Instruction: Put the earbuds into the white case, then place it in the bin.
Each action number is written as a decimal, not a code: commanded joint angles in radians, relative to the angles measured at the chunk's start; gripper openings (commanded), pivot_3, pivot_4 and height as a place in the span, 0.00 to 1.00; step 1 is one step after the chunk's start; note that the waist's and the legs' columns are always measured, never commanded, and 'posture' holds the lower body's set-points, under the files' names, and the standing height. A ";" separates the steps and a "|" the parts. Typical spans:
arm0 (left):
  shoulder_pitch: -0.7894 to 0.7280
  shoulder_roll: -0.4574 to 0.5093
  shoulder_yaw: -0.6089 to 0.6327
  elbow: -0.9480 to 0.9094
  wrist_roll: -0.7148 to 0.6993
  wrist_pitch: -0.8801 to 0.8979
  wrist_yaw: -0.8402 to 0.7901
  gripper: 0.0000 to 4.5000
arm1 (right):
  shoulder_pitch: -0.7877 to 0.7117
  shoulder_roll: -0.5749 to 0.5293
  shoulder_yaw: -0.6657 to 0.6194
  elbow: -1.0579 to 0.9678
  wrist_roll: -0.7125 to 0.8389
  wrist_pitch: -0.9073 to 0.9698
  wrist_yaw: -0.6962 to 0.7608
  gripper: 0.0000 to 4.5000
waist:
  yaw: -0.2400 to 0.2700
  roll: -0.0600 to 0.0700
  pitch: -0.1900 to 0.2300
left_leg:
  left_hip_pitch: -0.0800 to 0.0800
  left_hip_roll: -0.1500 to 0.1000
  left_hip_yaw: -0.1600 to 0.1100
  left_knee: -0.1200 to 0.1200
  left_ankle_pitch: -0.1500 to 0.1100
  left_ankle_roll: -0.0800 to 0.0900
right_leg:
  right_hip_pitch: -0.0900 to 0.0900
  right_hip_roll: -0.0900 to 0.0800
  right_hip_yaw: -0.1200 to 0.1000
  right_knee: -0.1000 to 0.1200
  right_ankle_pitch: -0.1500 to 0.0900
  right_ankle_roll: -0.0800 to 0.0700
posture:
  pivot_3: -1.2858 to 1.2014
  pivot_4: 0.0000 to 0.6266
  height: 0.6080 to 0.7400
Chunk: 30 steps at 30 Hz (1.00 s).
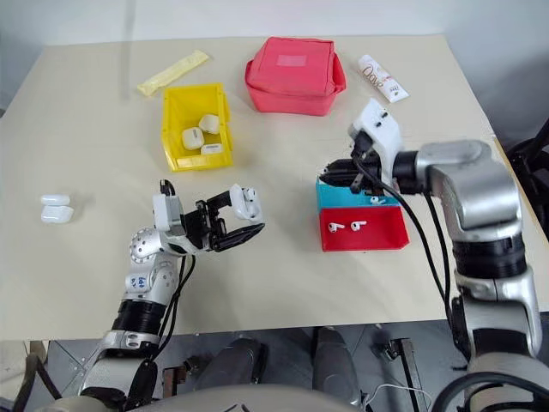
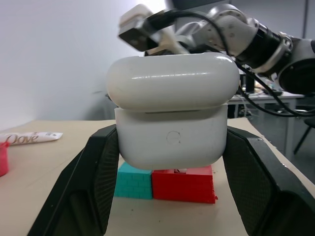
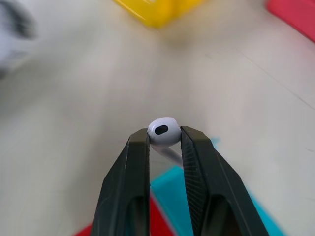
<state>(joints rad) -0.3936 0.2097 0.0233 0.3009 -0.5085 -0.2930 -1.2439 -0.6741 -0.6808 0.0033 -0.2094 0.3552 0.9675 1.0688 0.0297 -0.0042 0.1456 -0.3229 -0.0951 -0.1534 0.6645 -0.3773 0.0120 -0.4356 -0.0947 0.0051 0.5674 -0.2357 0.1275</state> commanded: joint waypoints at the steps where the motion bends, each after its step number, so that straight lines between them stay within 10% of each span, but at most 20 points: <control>1: -0.061 -0.018 -0.005 0.047 -0.016 -0.015 -0.047 0.62 | 0.036 0.073 -0.190 -0.177 0.199 0.121 -0.072 0.12 | 0.000 0.000 0.000 | 0.000 0.000 0.000 0.000 0.000 0.000 | 0.000 0.000 0.000 0.000 0.000 0.000 | 0.52 0.24 1.00; 12: -0.191 -0.075 -0.009 0.177 -0.020 -0.006 -0.179 0.62 | 0.130 0.390 -0.417 -0.427 0.760 0.374 -0.497 0.12 | -0.001 0.000 0.000 | 0.001 0.000 -0.001 0.000 0.000 0.000 | 0.001 0.000 0.000 0.000 0.000 0.000 | 0.52 0.24 1.00; 30: -0.239 -0.090 0.009 0.151 -0.033 0.058 -0.200 0.62 | 0.343 0.297 -0.262 -0.443 0.960 0.161 -0.750 0.12 | -0.003 0.000 0.000 | 0.002 0.000 -0.001 -0.001 0.000 0.001 | 0.002 0.000 0.000 0.000 0.000 0.000 | 0.52 0.24 1.00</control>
<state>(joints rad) -0.6152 0.1212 0.0219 0.4901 -0.5149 -0.2383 -1.4434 -0.3380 -0.3645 -0.2698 -0.6266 1.2934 1.1563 0.3212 0.0272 -0.0045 0.1454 -0.3213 -0.0949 -0.1545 0.6639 -0.3770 0.0126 -0.4336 -0.0944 0.0051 0.5671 -0.2358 0.1273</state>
